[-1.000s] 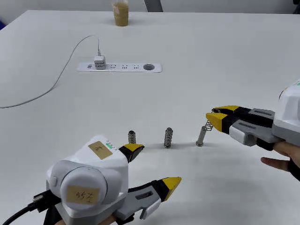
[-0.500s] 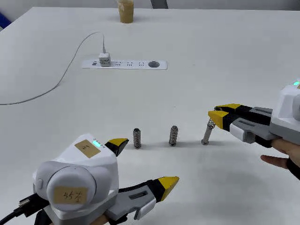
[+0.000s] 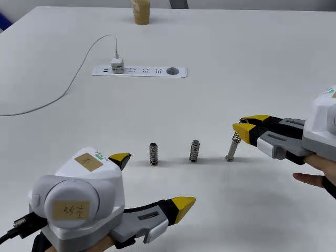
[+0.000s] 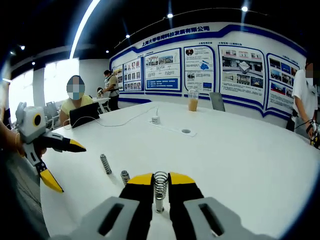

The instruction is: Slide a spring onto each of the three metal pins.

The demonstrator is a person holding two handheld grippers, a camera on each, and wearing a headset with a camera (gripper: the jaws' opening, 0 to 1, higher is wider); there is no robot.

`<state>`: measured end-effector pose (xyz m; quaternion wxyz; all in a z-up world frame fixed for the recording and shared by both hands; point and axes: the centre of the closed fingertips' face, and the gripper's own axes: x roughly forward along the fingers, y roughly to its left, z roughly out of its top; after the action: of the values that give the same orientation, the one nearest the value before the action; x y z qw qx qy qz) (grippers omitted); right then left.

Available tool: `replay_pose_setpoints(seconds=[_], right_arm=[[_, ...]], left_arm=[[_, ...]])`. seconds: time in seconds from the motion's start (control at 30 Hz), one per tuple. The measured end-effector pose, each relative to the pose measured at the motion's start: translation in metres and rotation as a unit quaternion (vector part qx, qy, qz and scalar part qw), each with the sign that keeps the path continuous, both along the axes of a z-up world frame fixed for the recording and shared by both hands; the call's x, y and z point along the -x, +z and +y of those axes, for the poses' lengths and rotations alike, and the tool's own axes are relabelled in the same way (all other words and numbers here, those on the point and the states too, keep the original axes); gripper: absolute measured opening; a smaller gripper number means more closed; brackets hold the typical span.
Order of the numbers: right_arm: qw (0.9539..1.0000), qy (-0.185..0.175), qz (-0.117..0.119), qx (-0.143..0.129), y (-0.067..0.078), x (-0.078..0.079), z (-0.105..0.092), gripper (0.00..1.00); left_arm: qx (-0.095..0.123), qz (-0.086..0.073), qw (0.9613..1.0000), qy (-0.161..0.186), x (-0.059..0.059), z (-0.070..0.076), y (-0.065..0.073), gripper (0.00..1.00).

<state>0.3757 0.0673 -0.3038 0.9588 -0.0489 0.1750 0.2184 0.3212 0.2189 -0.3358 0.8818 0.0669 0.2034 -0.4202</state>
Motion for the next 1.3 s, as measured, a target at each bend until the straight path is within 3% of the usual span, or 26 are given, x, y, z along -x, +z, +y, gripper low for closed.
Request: replay_pose_setpoints(seconds=[0.13, 0.23, 0.8, 1.3], right_arm=[[0.9999, 0.007, -0.002, 0.007, 0.001, 0.001, 0.004, 0.12], [0.9998, 0.007, 0.009, 0.015, -0.006, 0.001, 0.002, 0.12], [0.9993, -0.001, 0.038, -0.004, -0.030, 0.000, 0.005, 0.12], [0.9983, -0.003, 0.059, -0.006, -0.048, 0.003, 0.011, 0.12]], left_arm=[[-0.001, 0.002, 1.0000, 0.002, -0.001, 0.002, -0.001, 0.85], [-0.003, 0.004, 1.0000, 0.004, -0.001, 0.003, -0.002, 0.85], [-0.005, 0.002, 0.9999, 0.010, -0.003, 0.007, -0.002, 0.82], [-0.009, 0.001, 0.9998, 0.017, -0.005, 0.011, -0.004, 0.80]])
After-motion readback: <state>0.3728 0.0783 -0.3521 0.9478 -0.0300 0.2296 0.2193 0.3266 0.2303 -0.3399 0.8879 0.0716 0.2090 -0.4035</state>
